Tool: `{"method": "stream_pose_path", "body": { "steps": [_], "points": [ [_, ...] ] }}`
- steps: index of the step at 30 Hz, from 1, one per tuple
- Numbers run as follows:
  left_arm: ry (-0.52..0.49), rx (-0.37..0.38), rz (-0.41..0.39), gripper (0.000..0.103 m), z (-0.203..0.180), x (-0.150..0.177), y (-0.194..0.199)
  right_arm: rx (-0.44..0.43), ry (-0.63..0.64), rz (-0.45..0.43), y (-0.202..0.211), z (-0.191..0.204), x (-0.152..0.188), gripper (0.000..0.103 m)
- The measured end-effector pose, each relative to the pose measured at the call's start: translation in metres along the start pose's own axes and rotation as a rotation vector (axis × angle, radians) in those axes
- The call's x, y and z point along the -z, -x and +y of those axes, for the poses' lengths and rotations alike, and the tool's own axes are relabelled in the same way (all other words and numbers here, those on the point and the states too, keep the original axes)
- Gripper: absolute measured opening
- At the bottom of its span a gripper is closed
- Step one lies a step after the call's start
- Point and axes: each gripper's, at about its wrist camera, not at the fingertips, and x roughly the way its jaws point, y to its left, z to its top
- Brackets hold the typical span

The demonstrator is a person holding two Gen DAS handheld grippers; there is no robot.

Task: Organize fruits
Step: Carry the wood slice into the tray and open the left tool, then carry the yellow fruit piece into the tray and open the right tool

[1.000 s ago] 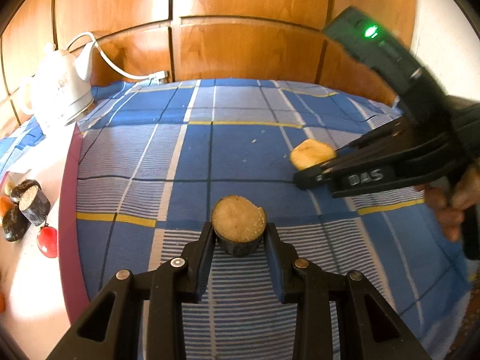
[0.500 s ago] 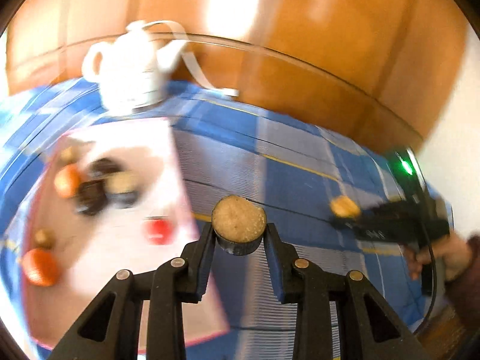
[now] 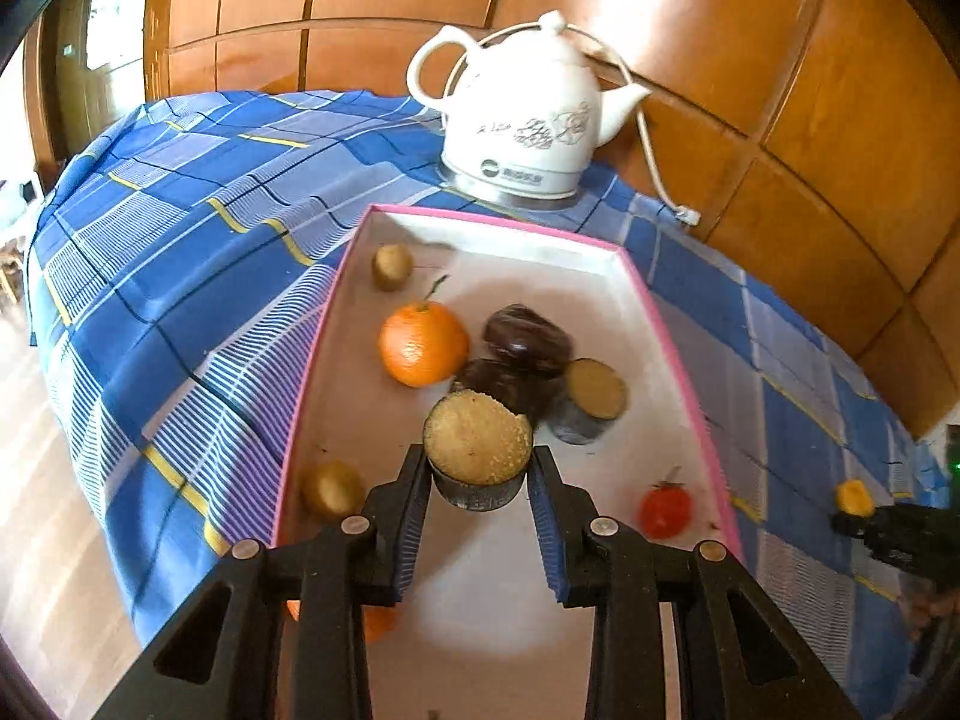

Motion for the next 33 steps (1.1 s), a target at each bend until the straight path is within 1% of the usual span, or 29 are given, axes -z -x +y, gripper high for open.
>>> {"method": "stream_pose_path", "body": {
  "steps": [1,2,3,5,8,13,17,27,33],
  "points": [
    [0.003,-0.015,0.002,0.034,0.001,0.001,-0.001,-0.001,0.0,0.001,0.0,0.0,0.0,0.03],
    [0.005,-0.014,0.003,0.037,0.003,0.002,-0.002,-0.001,0.0,0.001,0.0,0.0,0.0,0.03],
    [0.006,-0.01,0.0,0.047,0.003,0.004,0.0,-0.001,-0.001,0.001,0.0,0.0,0.0,0.03],
    [0.002,-0.02,-0.026,0.056,0.002,0.007,0.006,-0.001,0.0,0.001,0.0,0.0,0.0,0.03],
    [-0.017,-0.036,-0.057,0.056,0.0,0.008,0.013,-0.001,0.001,0.0,0.0,0.0,0.0,0.03],
    [-0.058,-0.117,-0.121,0.056,-0.009,0.015,0.031,0.001,-0.001,-0.001,0.0,0.0,-0.001,0.03],
    [-0.073,-0.148,-0.116,0.056,-0.014,0.022,0.037,0.005,-0.001,-0.004,0.0,0.0,0.0,0.03],
    [-0.108,-0.126,-0.142,0.057,-0.03,0.031,0.056,0.008,-0.002,-0.011,0.0,0.0,0.001,0.03],
    [-0.106,-0.116,-0.145,0.058,-0.031,0.033,0.062,0.012,-0.001,-0.015,0.0,0.001,0.002,0.03]
  ]
}}
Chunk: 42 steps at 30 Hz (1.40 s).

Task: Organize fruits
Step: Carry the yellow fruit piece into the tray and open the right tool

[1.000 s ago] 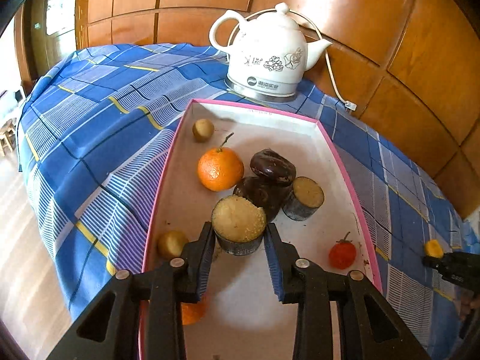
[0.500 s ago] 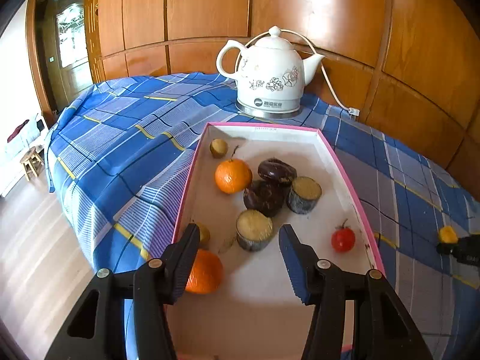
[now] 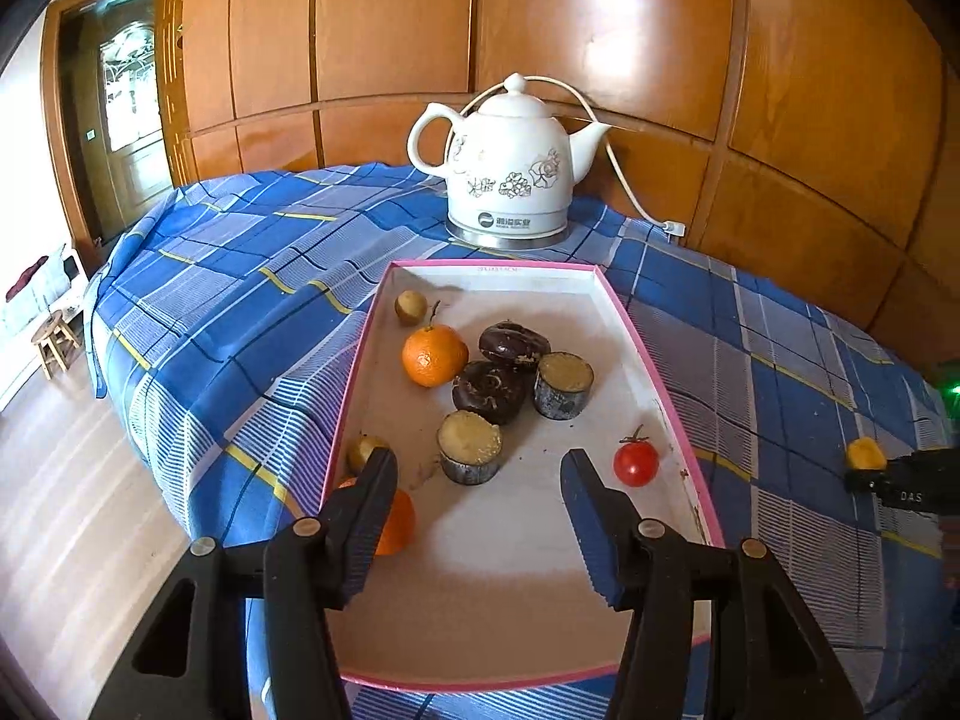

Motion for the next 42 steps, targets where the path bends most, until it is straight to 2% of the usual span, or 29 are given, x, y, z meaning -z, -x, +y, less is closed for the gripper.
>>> {"method": "stream_pose_path", "body": {
  "steps": [19,24,31,36,39,42],
  "points": [
    [0.039,-0.004,-0.007,0.06,0.02,0.004,0.007,0.044,0.009,0.009,0.006,0.012,-0.006,0.029],
    [0.056,-0.012,-0.006,0.062,0.03,0.007,0.007,-0.063,0.011,-0.078,0.041,0.039,-0.019,0.029],
    [0.11,-0.029,-0.026,0.062,0.051,0.005,0.009,-0.287,0.132,-0.15,0.072,0.127,-0.039,0.029],
    [0.153,-0.037,-0.03,0.062,0.067,0.006,0.01,-0.406,0.204,-0.117,0.061,0.195,-0.051,0.029],
    [0.166,-0.037,-0.03,0.062,0.072,0.008,0.01,-0.433,0.226,-0.085,0.043,0.226,-0.059,0.029],
    [0.175,-0.03,-0.021,0.062,0.075,0.009,0.008,-0.419,0.231,-0.059,0.02,0.245,-0.066,0.03]
  ]
}}
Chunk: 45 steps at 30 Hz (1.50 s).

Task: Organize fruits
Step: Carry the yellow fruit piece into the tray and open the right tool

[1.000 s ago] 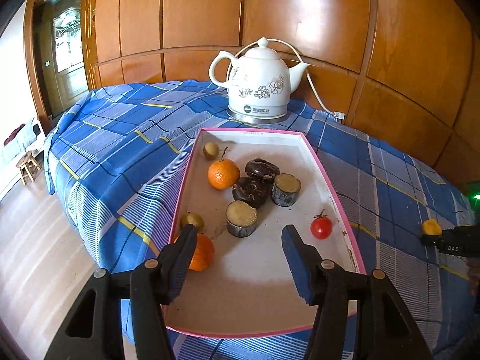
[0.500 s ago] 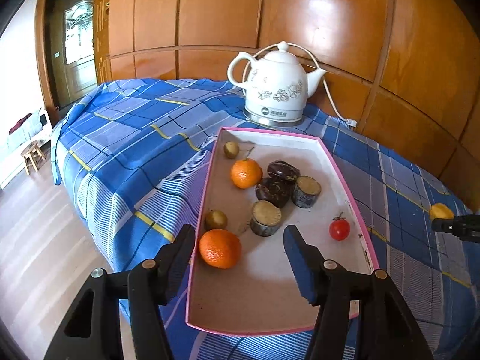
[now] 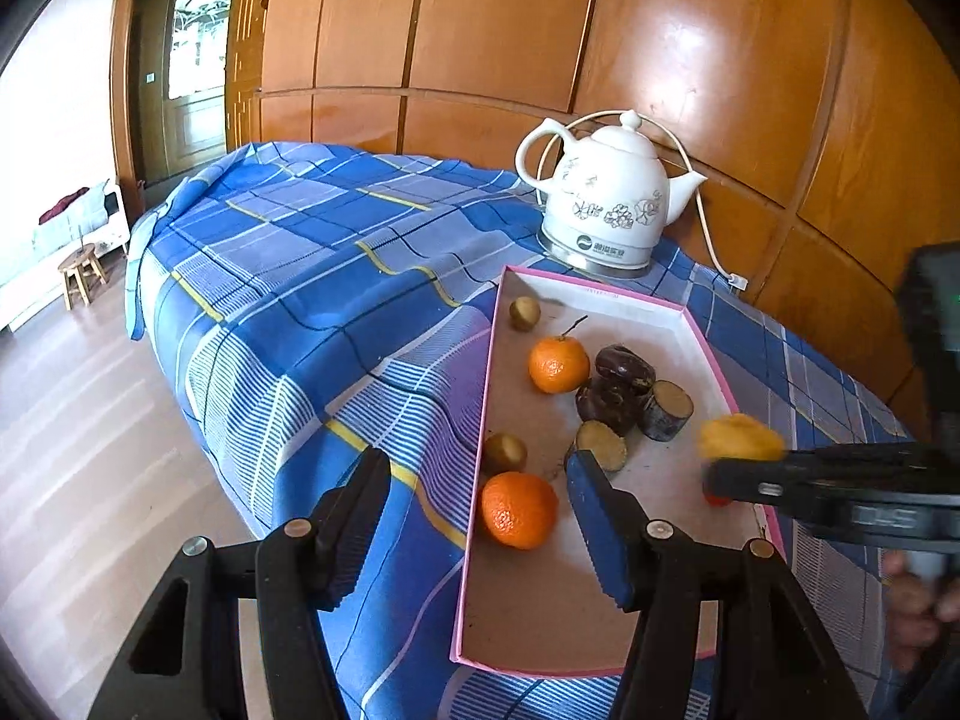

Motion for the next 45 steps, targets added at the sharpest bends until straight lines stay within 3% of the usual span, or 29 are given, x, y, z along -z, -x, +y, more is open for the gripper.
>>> {"method": "stream_pose_path", "body": {
  "steps": [7,15,18,20,21,29,36,45],
  "points": [
    [0.009,0.001,0.01,0.062,0.001,0.002,-0.004,-0.001,-0.006,0.041,-0.032,-0.005,-0.002,0.041],
    [0.008,0.007,0.012,0.062,-0.001,0.001,-0.005,-0.041,0.08,0.022,-0.008,0.011,0.018,0.041],
    [0.003,0.009,0.011,0.062,-0.003,0.001,-0.003,0.016,0.119,0.035,-0.017,0.02,0.021,0.041],
    [-0.002,0.006,0.006,0.062,-0.003,0.001,-0.002,0.091,0.128,0.052,-0.027,0.02,0.021,0.033],
    [-0.006,0.006,0.004,0.062,-0.003,0.001,-0.001,0.102,0.125,0.057,-0.031,0.019,0.02,0.029],
    [-0.014,0.009,0.011,0.063,-0.007,0.004,-0.003,0.16,0.108,-0.015,-0.035,0.017,0.001,0.029],
    [-0.037,0.02,0.018,0.063,-0.016,0.008,-0.003,0.152,0.077,-0.002,-0.048,0.009,-0.003,0.03],
    [-0.05,0.021,0.016,0.066,-0.02,0.01,-0.001,0.122,0.033,-0.036,-0.031,0.006,0.008,0.034]
  ]
}}
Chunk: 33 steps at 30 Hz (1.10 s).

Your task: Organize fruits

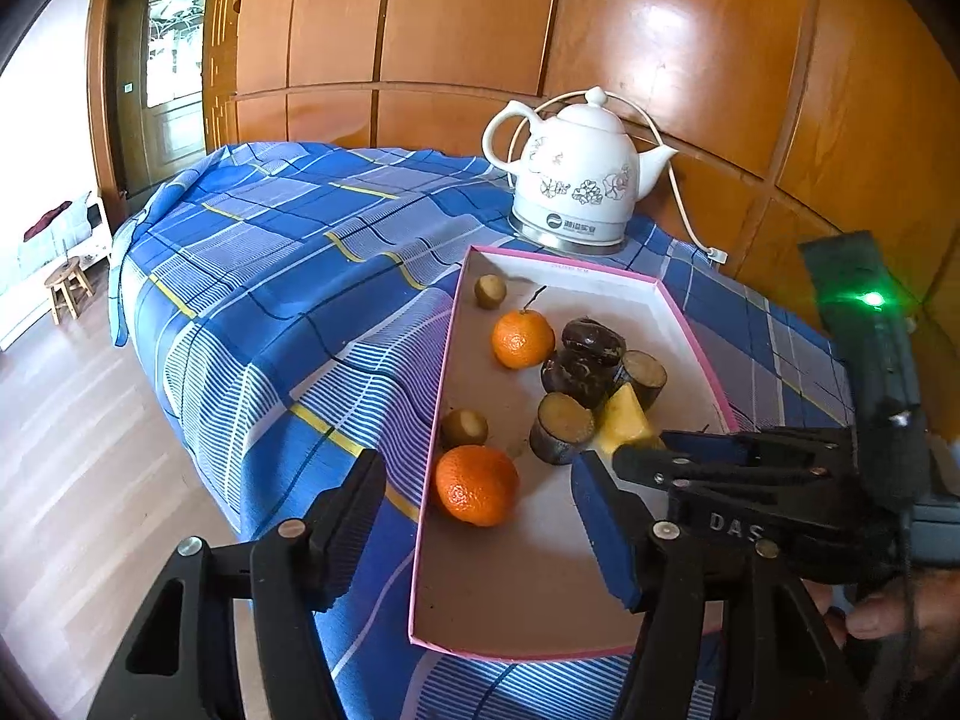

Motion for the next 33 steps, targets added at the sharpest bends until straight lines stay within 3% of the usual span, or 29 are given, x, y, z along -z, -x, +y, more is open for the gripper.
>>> {"method": "stream_pose_path", "body": {
  "steps": [10,19,26,33],
  "points": [
    [-0.007,0.0,-0.025,0.069,-0.004,0.0,0.009,0.022,-0.043,-0.095,0.034,0.002,0.013,0.035],
    [-0.027,-0.004,-0.074,0.082,-0.01,0.004,0.026,0.134,-0.108,-0.189,0.068,-0.001,0.04,0.036],
    [-0.031,-0.005,-0.104,0.1,-0.014,0.012,0.037,0.216,-0.154,-0.254,0.088,-0.002,0.064,0.037],
    [-0.047,0.0,-0.115,0.103,-0.022,0.017,0.043,0.244,-0.18,-0.263,0.093,-0.006,0.072,0.037]
  ]
}}
